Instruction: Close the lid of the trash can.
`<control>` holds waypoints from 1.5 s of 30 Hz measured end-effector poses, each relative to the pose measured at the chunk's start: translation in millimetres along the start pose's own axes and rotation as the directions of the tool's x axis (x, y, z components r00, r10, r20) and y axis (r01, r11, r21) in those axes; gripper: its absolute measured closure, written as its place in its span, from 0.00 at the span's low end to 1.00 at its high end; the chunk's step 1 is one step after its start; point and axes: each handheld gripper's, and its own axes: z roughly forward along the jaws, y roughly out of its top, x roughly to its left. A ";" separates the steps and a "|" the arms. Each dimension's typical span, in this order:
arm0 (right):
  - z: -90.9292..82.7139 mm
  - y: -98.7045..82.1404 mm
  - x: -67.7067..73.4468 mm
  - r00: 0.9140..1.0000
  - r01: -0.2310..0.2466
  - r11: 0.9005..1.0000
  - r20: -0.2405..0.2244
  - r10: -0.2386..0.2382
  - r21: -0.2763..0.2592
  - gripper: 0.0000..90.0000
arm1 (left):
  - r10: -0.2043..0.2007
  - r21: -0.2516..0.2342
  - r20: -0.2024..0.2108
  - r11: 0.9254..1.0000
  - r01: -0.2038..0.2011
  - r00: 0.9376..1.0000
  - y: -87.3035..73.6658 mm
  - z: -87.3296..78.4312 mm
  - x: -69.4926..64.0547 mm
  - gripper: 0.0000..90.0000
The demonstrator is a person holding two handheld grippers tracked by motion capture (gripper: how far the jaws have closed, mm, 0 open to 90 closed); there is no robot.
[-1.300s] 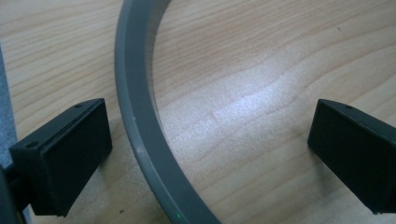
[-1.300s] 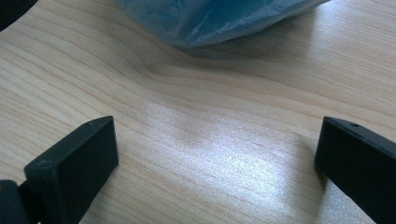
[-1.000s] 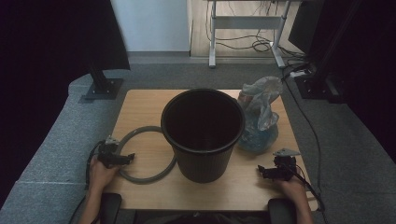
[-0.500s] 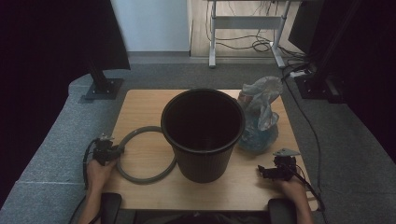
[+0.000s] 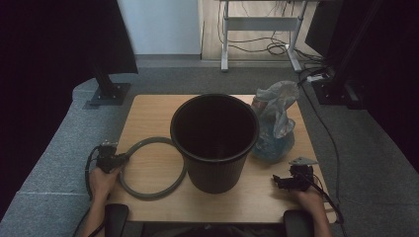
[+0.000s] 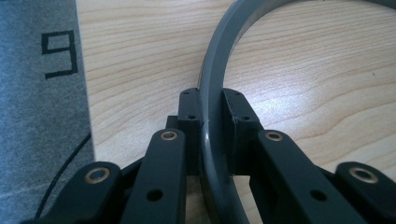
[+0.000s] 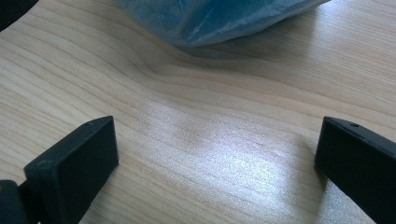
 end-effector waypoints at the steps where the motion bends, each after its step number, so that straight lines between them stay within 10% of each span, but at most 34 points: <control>1: 0.0 0.0 0.0 1.000 0.000 1.000 0.000 0.000 0.000 0.00 | -0.004 -0.001 0.004 1.000 0.004 1.000 0.3 -1.2 1.3 0.88; 21: 0.0 0.0 0.0 1.000 0.000 1.000 0.000 0.000 0.000 0.00 | -0.002 0.013 0.108 1.000 0.001 0.994 10.7 -20.2 7.7 0.88; 45: 0.0 0.0 0.0 1.000 0.000 1.000 0.000 0.000 0.000 0.00 | -0.006 0.044 0.139 0.999 0.000 0.990 35.5 -49.3 10.5 0.88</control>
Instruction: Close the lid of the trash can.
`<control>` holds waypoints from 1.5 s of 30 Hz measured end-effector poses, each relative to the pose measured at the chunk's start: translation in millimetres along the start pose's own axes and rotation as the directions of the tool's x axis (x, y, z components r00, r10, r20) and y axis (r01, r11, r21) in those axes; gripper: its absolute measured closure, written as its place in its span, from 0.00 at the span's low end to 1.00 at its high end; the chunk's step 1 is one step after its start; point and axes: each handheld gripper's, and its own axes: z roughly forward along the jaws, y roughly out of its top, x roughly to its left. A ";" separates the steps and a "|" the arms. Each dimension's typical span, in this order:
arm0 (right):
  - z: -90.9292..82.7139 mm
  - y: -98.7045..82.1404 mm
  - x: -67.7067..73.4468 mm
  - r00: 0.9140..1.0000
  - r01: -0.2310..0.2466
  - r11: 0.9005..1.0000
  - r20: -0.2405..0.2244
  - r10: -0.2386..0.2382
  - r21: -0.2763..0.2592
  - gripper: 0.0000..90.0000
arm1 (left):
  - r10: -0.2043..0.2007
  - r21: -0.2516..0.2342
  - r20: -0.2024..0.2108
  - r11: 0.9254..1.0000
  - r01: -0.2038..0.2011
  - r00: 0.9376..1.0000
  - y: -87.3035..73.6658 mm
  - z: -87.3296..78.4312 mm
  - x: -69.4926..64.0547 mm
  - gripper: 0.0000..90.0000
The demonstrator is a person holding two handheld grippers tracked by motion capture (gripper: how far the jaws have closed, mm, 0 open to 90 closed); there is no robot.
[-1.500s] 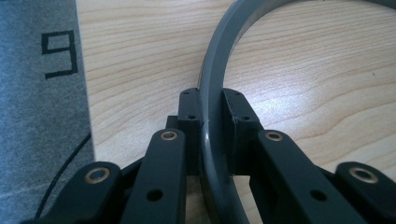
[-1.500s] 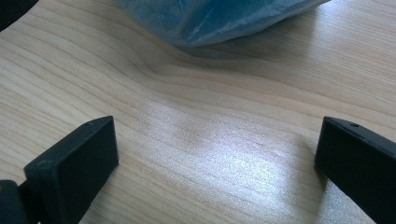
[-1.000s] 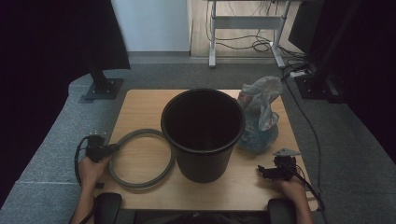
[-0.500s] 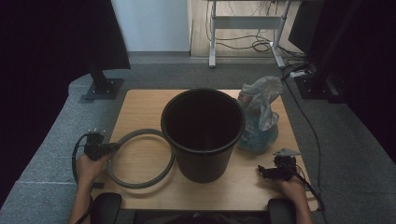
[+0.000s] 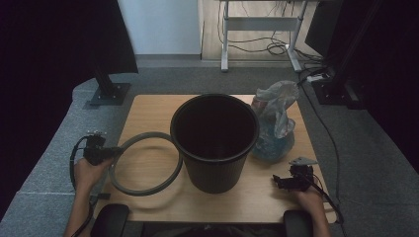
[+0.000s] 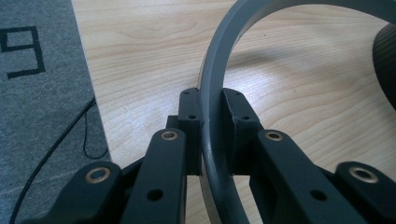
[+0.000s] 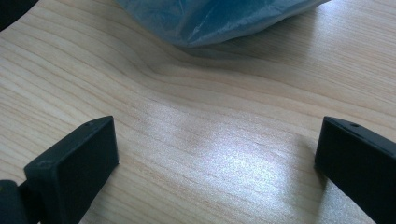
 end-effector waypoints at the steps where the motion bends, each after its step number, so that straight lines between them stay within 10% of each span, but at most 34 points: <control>1: 0.0 0.0 0.0 1.000 0.000 1.000 0.000 0.000 0.000 0.00 | 0.001 0.001 0.002 1.000 -0.001 1.000 1.1 -0.9 -0.4 0.88; 45: 0.0 0.0 0.0 1.000 0.000 1.000 0.000 0.000 0.000 0.00 | 0.053 0.000 0.046 0.999 -0.054 0.997 78.1 -91.8 -14.2 0.88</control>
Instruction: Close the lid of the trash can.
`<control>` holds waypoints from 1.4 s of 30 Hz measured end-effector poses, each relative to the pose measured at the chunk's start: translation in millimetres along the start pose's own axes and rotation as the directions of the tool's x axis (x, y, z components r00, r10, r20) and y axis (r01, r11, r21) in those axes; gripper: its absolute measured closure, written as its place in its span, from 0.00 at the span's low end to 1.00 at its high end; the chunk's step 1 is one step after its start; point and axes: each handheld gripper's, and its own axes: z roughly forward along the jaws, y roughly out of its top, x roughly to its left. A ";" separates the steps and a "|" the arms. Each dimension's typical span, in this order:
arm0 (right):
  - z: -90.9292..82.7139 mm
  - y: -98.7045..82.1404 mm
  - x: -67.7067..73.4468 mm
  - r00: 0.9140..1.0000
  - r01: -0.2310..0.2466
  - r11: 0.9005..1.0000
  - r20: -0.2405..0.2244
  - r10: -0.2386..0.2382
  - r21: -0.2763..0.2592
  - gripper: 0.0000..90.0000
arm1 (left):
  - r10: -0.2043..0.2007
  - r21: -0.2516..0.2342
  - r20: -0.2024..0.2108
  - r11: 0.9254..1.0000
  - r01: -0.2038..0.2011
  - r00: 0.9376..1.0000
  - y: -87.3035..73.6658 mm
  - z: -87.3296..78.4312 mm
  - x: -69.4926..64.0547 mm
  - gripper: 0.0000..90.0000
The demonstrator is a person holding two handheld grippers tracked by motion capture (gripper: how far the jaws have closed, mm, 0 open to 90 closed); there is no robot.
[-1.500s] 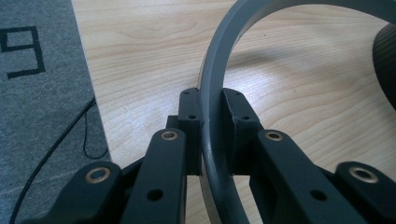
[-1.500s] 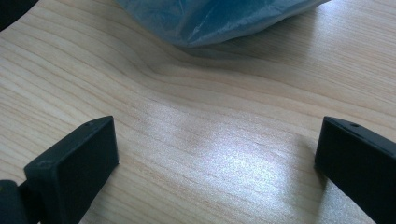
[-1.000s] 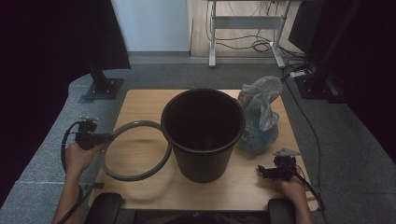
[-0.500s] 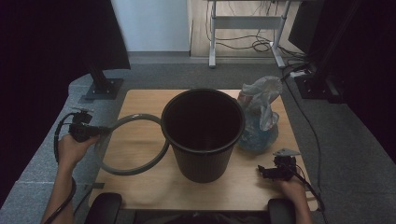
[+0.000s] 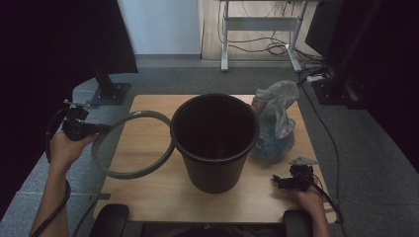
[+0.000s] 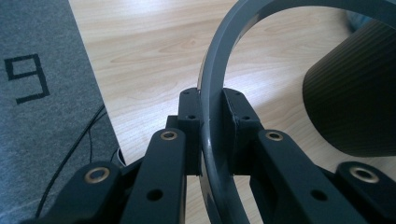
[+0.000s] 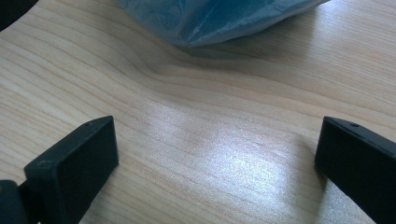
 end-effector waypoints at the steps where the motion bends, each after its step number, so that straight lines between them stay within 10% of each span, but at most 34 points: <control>1: 0.0 0.0 0.0 1.000 0.000 1.000 0.000 0.000 0.000 0.00 | 0.000 -0.001 -0.001 1.000 0.000 1.000 1.7 -2.5 -0.6 0.88; 27: 0.0 0.0 0.0 1.000 0.000 1.000 0.000 0.000 0.000 0.00 | -0.022 -0.052 -0.001 0.998 0.022 1.000 35.6 -60.8 -6.5 0.88; 42: 0.0 0.0 0.0 1.000 0.000 1.000 0.000 0.000 0.000 0.00 | 0.051 -0.056 0.013 0.997 -0.051 0.999 65.5 -44.8 -43.0 0.88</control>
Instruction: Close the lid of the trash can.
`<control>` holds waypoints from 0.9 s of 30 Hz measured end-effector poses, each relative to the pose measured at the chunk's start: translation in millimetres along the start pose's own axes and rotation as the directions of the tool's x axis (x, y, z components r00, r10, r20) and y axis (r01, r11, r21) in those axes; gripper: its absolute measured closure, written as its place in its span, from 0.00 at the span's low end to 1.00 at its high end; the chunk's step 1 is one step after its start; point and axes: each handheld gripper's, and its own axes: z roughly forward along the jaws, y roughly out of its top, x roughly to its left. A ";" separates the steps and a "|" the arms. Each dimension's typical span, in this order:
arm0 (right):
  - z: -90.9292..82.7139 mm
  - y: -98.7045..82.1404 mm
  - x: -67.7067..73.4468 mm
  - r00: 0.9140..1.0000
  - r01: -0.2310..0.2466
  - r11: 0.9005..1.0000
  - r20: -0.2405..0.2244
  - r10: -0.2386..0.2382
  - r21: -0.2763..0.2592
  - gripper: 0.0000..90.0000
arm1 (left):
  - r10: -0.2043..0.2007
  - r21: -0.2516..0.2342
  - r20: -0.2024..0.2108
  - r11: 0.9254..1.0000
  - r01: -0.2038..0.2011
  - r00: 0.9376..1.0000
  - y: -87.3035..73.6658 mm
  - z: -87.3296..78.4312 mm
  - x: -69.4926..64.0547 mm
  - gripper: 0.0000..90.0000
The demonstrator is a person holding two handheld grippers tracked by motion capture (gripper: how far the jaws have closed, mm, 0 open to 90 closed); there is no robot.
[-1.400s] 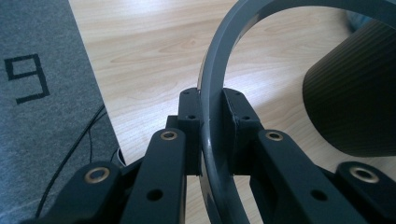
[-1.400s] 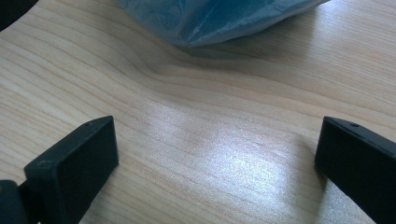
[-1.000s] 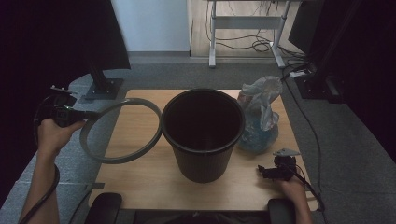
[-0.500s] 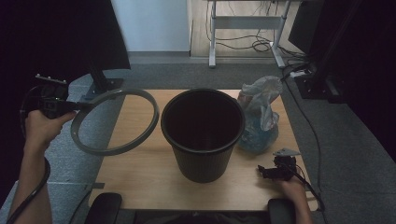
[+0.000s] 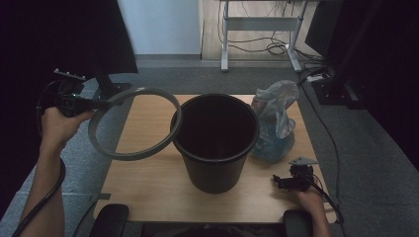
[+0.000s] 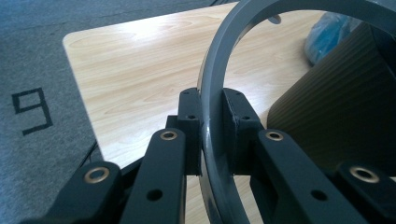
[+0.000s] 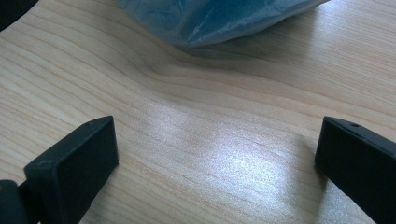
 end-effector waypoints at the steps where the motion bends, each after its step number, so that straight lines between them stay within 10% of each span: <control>1: 0.0 0.0 0.0 1.000 0.000 1.000 0.000 0.000 0.000 0.00 | 0.004 0.001 0.001 1.000 -0.004 1.000 1.4 2.0 -2.0 0.88; 27: 0.0 0.0 0.0 1.000 0.000 1.000 0.000 0.000 0.000 0.00 | 0.086 0.020 0.021 0.996 -0.087 0.996 31.4 45.6 -49.5 0.87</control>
